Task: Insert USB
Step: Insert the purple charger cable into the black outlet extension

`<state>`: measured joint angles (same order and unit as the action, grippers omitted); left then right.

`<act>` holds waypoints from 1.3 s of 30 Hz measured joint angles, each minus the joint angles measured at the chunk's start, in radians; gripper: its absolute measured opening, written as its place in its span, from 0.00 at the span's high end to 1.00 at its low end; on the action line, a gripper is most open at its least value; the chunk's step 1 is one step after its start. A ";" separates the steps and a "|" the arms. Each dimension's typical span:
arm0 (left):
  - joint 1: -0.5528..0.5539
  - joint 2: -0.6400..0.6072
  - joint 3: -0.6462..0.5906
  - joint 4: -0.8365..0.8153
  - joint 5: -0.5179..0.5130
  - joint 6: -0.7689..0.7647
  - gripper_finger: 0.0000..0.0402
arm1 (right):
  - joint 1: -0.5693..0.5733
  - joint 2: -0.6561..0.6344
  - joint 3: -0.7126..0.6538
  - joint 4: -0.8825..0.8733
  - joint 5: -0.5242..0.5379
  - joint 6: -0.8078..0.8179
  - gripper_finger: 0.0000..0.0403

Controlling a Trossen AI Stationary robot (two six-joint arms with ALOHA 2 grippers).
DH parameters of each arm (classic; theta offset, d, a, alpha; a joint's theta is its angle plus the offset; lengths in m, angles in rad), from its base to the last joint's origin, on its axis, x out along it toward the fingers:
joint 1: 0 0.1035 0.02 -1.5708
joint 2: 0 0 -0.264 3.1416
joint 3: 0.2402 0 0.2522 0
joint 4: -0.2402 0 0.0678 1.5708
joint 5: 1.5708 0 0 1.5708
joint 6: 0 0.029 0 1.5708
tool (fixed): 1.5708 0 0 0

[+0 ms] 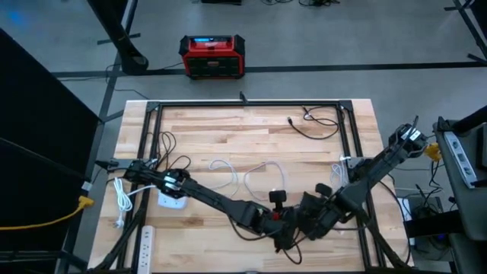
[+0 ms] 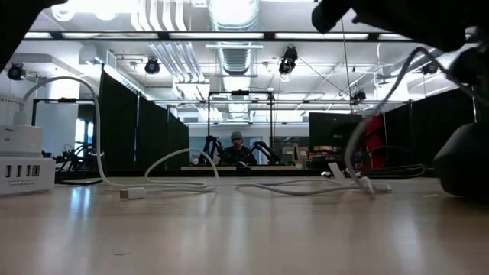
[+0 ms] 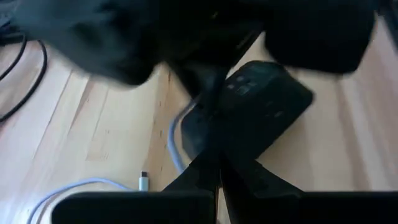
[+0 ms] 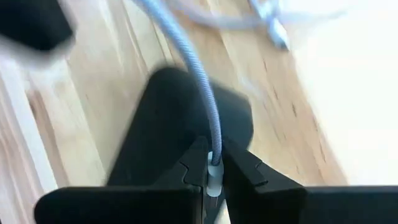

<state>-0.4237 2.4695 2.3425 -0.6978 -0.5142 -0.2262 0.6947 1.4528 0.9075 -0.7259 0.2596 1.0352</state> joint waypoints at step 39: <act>0.079 -0.002 -0.228 0.266 0.340 -0.049 1.00 | 0.171 0.044 -0.042 0.090 -0.025 0.063 0.96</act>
<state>-0.3447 2.4680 2.1141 -0.4321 -0.1741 -0.2752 0.8655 1.4971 0.8658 -0.6359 0.2348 1.0984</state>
